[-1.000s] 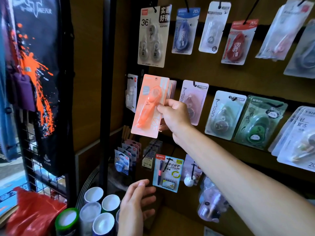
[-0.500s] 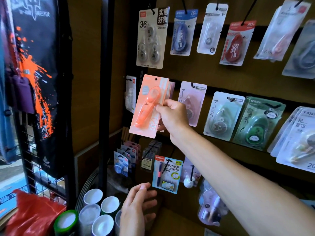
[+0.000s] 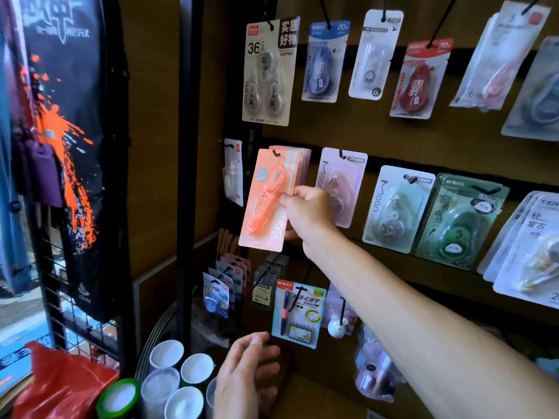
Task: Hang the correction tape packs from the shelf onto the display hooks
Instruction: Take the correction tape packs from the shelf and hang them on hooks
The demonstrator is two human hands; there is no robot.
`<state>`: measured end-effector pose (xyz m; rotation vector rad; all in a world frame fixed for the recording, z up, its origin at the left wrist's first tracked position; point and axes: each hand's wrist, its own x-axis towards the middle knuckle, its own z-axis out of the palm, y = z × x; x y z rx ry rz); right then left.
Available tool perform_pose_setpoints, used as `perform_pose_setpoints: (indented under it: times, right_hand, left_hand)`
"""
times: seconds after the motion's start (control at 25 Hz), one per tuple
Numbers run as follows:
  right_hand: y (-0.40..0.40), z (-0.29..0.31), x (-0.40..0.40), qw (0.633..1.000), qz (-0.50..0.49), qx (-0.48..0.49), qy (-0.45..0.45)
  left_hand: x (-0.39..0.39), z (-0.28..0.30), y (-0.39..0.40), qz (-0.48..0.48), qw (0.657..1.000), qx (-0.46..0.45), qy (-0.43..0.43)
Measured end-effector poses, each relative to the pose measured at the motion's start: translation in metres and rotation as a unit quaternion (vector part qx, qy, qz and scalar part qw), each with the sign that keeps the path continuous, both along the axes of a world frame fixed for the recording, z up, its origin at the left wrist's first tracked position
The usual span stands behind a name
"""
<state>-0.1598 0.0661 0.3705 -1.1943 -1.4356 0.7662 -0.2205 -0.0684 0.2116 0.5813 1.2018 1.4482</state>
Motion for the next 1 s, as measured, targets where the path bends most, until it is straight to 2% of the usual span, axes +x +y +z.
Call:
perform_pose_setpoints:
  times: [0.12, 0.28, 0.36, 0.48, 0.56, 0.64, 0.76, 0.84, 0.92, 1.0]
  right_hand:
    - [0.020, 0.000, -0.002, 0.999, -0.032, -0.024, -0.029]
    - [0.030, -0.014, 0.000, 0.997, -0.033, -0.075, 0.013]
    - [0.016, -0.038, 0.015, 0.994, -0.036, -0.099, 0.030]
    - [-0.016, -0.097, 0.054, 0.995, -0.070, -0.064, 0.025]
    - [-0.049, -0.144, 0.080, 0.995, -0.046, -0.078, 0.036]
    - [-0.079, -0.205, 0.114, 0.984, -0.025, -0.169, 0.051]
    - [-0.113, -0.291, 0.172, 0.933, -0.009, -0.353, 0.069]
    - [-0.121, -0.336, 0.207, 0.908, -0.016, -0.419, 0.021]
    - [-0.118, -0.366, 0.240, 0.900, -0.045, -0.432, -0.045]
    - [-0.115, -0.393, 0.274, 0.889, -0.042, -0.412, -0.195]
  left_hand:
    - [-0.001, -0.003, 0.000, 0.000, 1.000, 0.001, 0.004]
    - [-0.005, -0.008, 0.001, 0.014, 0.999, 0.003, 0.040]
    - [-0.003, -0.012, 0.000, 0.029, 0.998, 0.003, 0.057]
    - [0.011, -0.016, -0.001, 0.031, 0.995, 0.022, 0.088]
    - [0.020, -0.014, -0.003, 0.022, 0.994, 0.037, 0.105]
    - [0.038, -0.023, -0.002, -0.003, 0.992, 0.036, 0.121]
    - [0.069, -0.041, -0.006, -0.035, 0.988, 0.033, 0.147]
    - [0.085, -0.053, -0.007, -0.057, 0.987, 0.035, 0.148]
    - [0.100, -0.069, 0.000, -0.082, 0.984, 0.024, 0.156]
    - [0.118, -0.094, 0.007, -0.100, 0.983, -0.012, 0.154]
